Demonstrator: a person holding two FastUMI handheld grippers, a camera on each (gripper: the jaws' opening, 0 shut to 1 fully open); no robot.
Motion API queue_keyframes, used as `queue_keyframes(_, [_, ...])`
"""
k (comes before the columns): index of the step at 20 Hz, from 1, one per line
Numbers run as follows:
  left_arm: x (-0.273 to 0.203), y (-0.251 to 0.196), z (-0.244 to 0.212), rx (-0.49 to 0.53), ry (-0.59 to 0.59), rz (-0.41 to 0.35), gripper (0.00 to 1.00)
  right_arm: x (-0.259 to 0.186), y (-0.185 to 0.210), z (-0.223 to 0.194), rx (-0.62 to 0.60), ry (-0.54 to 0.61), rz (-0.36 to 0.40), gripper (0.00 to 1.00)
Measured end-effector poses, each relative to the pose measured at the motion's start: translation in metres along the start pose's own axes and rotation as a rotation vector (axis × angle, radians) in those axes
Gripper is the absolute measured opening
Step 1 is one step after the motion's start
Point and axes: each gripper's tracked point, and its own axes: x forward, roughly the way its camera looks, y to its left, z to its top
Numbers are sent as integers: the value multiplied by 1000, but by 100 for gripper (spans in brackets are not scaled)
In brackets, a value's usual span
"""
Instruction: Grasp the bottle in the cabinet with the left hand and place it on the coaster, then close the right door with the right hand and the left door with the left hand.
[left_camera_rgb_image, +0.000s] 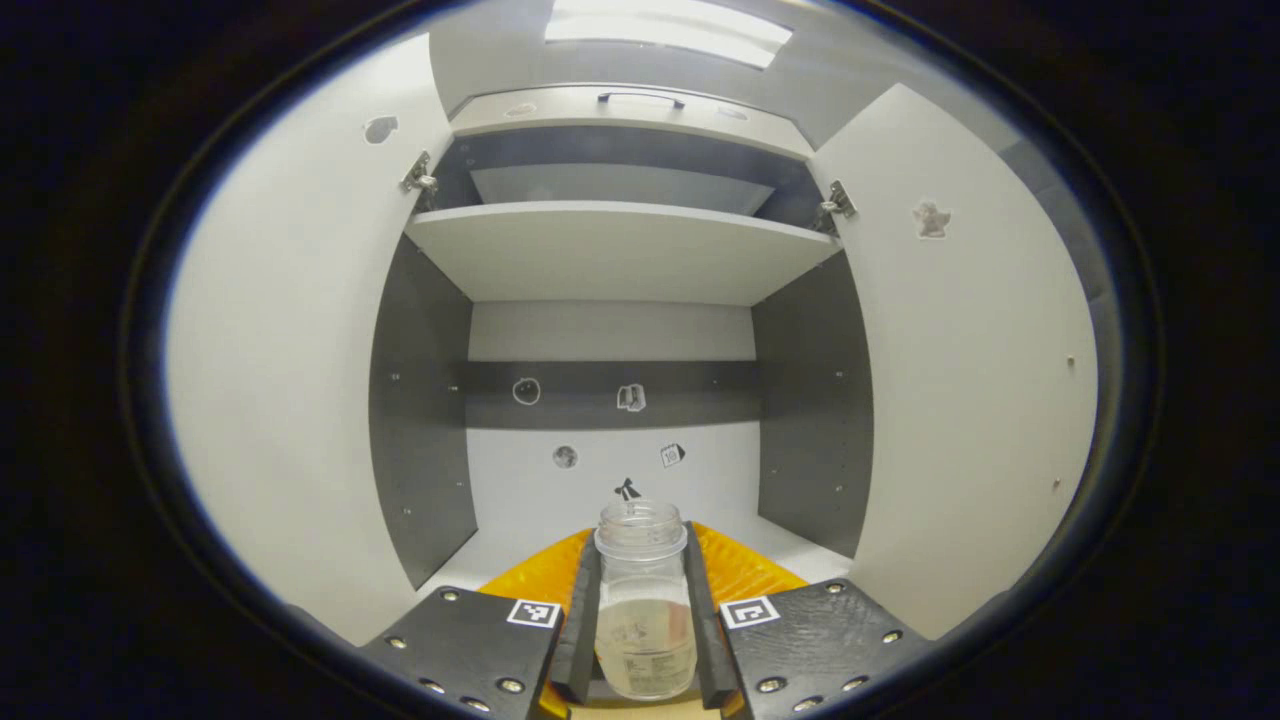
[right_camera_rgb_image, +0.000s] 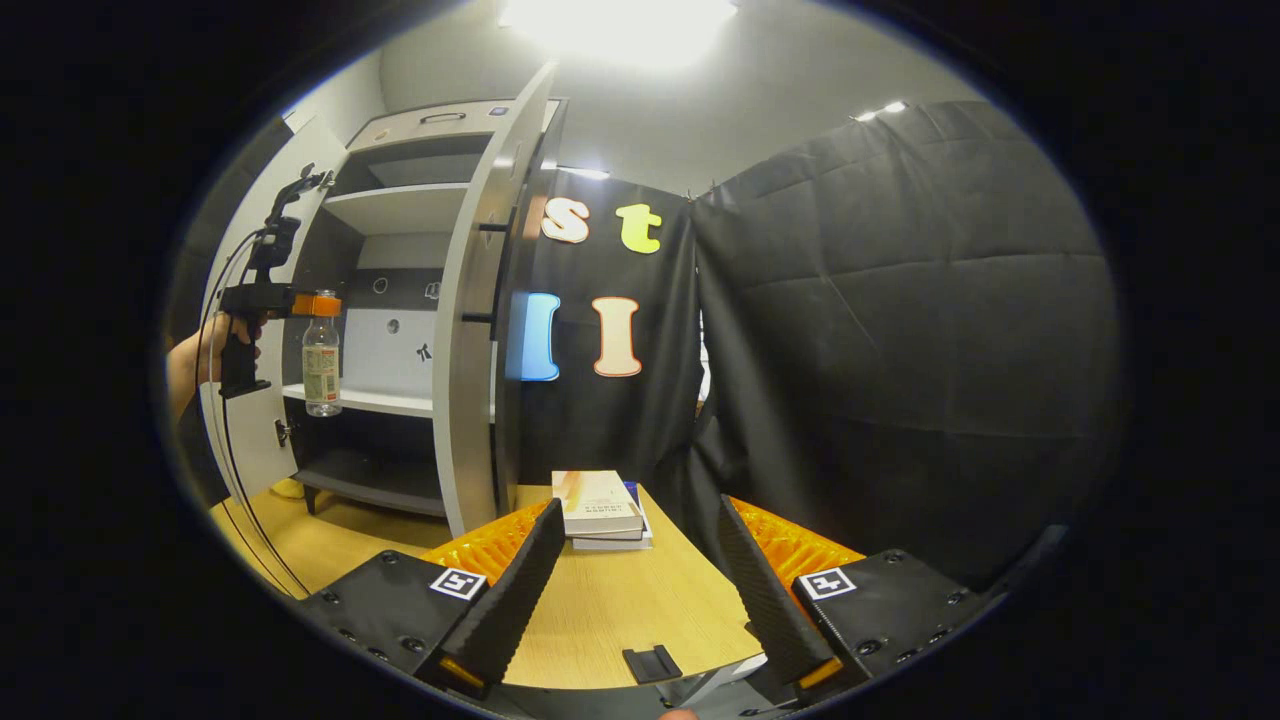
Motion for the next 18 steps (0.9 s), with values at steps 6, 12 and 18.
queue_keyframes(6, [-30,-7,-14,-3,-2,17,43,-6,-4,-7,14,3,46,98])
queue_keyframes(12, [-60,-14,-46,-11,30,26,43,-16,-3,-8,21,-16,84,98])
queue_keyframes(18, [-87,-23,-77,-35,48,26,43,-27,1,-13,1,-16,124,98])
